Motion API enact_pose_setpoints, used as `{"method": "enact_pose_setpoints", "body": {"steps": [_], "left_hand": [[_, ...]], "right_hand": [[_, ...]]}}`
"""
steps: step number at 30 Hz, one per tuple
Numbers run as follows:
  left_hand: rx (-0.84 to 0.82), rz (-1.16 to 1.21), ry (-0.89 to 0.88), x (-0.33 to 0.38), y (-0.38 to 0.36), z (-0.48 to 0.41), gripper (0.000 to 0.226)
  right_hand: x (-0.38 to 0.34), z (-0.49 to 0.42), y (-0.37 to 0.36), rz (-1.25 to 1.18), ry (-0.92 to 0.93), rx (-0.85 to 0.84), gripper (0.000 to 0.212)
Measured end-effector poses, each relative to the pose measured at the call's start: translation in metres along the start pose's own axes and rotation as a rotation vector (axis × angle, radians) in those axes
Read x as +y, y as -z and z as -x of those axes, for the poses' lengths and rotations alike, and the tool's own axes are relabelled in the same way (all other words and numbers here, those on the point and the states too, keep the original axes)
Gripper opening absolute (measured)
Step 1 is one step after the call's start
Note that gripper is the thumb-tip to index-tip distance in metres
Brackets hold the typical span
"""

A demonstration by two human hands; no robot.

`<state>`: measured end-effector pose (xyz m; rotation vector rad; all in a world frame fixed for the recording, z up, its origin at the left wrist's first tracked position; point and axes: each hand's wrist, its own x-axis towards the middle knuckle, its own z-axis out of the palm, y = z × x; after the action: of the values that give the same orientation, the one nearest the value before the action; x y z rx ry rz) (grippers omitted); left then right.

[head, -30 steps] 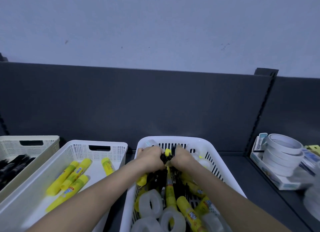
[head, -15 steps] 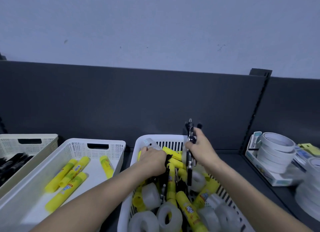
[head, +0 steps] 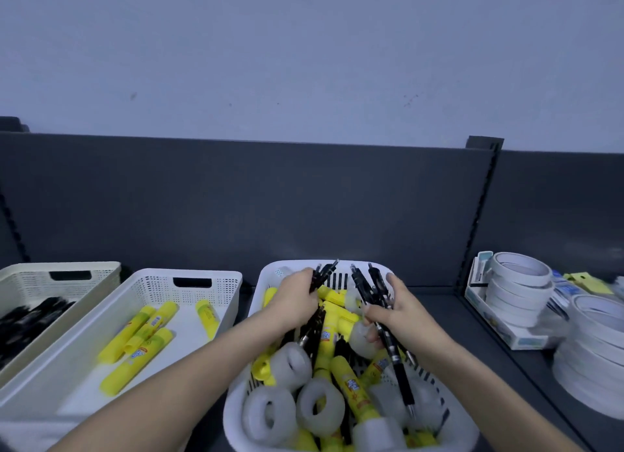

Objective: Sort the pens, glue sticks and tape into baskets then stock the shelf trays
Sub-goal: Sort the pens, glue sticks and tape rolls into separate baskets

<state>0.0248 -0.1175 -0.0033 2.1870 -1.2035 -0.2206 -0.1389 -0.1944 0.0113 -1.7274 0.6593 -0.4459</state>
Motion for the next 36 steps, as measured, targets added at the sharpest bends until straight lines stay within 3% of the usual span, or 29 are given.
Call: {"method": "enact_pose_setpoints", "body": {"steps": [3,9,17,24,30,36], "left_hand": [[0.119,0.27,0.012,-0.001,0.019,0.011,0.025],[0.23,0.633,-0.078,0.005,0.068,0.037,0.023],[0.346,0.534,-0.019,-0.05,0.147,0.08,0.017],[0.483,0.478,0.098,-0.142,0.216,0.126,0.016],[0.518,0.535,0.182,-0.216,0.267,0.147,0.019],[0.454,0.453,0.327,-0.274,0.285,0.138,0.027]], "right_hand": [[-0.005,0.0,-0.003,-0.031,0.019,-0.016,0.009],[-0.021,-0.003,-0.025,-0.122,0.079,-0.093,0.012],[-0.058,-0.004,-0.084,-0.129,0.156,-0.183,0.011],[-0.099,-0.022,-0.198,-0.16,0.192,-0.33,0.011],[-0.132,-0.049,-0.33,-0.188,0.13,-0.417,0.015],[-0.134,-0.08,-0.428,-0.212,-0.023,-0.323,0.016]]}}
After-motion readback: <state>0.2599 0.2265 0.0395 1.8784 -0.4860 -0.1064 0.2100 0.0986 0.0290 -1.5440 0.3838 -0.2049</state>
